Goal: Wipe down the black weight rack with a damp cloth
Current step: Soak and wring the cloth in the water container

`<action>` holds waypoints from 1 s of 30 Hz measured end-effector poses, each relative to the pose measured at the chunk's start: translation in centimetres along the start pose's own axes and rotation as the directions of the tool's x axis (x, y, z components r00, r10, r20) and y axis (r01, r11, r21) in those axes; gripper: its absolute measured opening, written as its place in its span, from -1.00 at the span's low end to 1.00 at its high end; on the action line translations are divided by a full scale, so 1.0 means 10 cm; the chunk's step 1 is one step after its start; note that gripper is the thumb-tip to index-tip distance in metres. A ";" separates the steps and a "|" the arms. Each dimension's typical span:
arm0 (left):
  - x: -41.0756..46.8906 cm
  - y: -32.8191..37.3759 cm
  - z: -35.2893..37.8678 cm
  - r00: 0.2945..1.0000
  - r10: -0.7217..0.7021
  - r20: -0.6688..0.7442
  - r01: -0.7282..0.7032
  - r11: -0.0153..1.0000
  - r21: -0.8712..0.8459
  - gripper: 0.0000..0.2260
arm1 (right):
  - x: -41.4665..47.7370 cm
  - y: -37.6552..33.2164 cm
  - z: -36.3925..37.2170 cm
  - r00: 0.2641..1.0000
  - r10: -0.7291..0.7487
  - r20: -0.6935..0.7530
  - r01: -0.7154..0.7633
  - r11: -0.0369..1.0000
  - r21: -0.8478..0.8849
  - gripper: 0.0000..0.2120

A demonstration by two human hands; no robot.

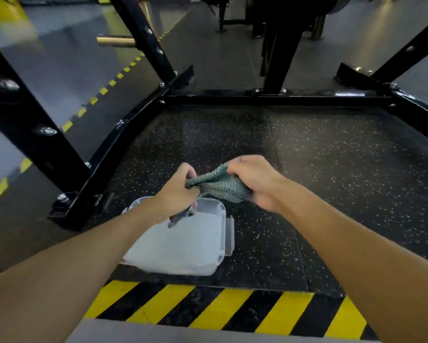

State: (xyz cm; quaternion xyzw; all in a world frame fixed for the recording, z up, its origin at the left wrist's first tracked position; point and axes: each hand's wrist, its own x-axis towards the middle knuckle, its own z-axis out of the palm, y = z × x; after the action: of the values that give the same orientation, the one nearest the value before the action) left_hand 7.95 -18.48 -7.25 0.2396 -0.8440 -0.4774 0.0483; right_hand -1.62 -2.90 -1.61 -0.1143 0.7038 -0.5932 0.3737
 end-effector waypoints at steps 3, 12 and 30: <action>-0.14 -0.29 -0.18 0.999 0.007 0.053 -0.019 0.975 0.221 -0.69 | 0.16 0.33 0.26 0.997 -0.042 0.060 0.061 0.934 -0.352 -0.88; -0.12 -1.07 0.03 0.966 -0.258 0.018 0.155 0.635 0.756 -0.60 | 0.53 1.17 0.89 0.933 -0.012 0.360 0.358 0.149 -0.922 -0.71; 0.01 -1.18 0.27 0.745 -0.643 0.178 0.645 0.626 -0.439 -0.77 | 0.77 1.42 1.36 0.948 0.315 -0.036 -0.308 0.886 -0.345 -0.76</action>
State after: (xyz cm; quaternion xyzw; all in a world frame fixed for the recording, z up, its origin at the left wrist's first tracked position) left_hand 11.27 -21.54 -18.53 0.5045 -0.5589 -0.6543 -0.0700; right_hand 6.00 -13.89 -17.90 -0.0700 0.8024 -0.3910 0.4454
